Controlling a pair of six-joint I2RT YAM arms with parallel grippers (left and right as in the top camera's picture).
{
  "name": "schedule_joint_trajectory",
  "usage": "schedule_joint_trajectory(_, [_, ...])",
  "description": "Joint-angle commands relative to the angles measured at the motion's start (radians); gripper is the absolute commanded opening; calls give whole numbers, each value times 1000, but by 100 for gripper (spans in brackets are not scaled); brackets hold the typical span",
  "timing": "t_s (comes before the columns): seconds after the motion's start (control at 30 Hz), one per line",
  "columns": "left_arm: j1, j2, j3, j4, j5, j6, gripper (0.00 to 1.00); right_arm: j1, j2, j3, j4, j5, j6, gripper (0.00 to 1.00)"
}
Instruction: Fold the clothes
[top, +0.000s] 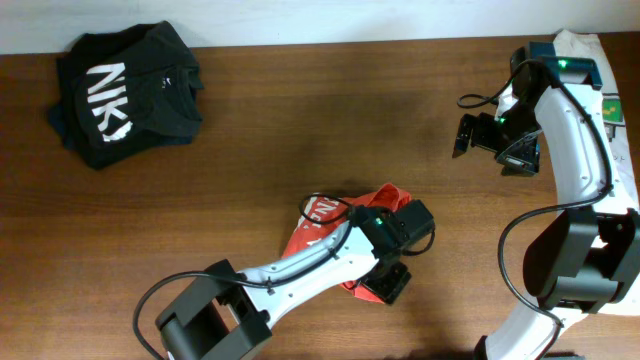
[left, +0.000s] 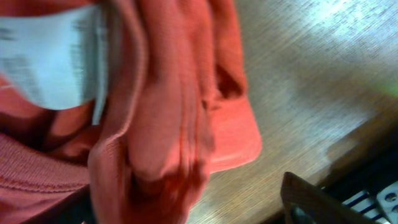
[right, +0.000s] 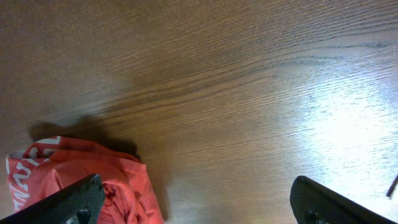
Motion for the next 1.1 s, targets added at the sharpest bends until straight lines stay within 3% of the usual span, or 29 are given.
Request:
schedule_joint_trajectory(0.0, [-9, -14, -15, 5, 23, 9, 29, 6, -7, 10, 0, -2, -7, 99])
schedule_joint_trajectory(0.03, [-10, -14, -15, 5, 22, 9, 10, 6, -7, 10, 0, -2, -7, 99])
schedule_joint_trajectory(0.07, [-10, -16, -14, 5, 22, 9, 1, 6, -7, 10, 0, -2, -7, 99])
schedule_joint_trajectory(0.37, [-77, -21, 7, -13, -44, -37, 1, 6, -7, 10, 0, -2, -7, 99])
schedule_joint_trajectory(0.77, [-216, -19, 31, 63, 76, -81, 0, 6, -7, 10, 0, -2, -7, 99])
schedule_joint_trajectory(0.8, [-216, -22, 54, 46, 87, -80, 5, 6, -7, 10, 0, -2, -7, 99])
schedule_joint_trajectory(0.83, [-215, -25, 71, 23, 75, -76, 28, 6, -7, 10, 0, -2, -7, 99])
schedule_joint_trajectory(0.87, [-212, -29, 101, -14, 59, -54, 74, 6, -7, 10, 0, -2, -7, 99])
schedule_joint_trajectory(0.9, [-209, -31, 127, -47, 35, -53, 92, 6, -7, 10, 0, -2, -7, 99])
schedule_joint_trajectory(1.03, [-152, -31, 282, -179, -90, -43, 96, 6, -7, 10, 0, -2, -7, 99])
schedule_joint_trajectory(1.07, [-125, -31, 292, -181, -119, -42, 92, 6, -7, 10, 0, -2, -7, 99])
